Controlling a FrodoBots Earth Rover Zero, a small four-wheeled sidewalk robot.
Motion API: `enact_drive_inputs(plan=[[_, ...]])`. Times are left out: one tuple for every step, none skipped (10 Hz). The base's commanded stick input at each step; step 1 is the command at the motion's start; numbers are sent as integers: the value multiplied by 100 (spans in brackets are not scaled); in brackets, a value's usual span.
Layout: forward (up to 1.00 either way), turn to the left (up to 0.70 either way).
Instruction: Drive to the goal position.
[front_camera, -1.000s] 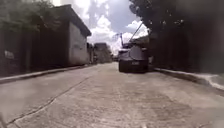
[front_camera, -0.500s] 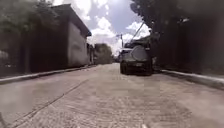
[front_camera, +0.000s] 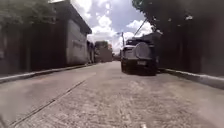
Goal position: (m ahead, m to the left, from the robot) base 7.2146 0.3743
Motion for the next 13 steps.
enact_drive_inputs(plan=[[85,0],[85,0],[85,0],[85,0],[85,0],[85,0],[85,0],[85,0],[85,0],[85,0],[85,0],[85,0],[85,0]])
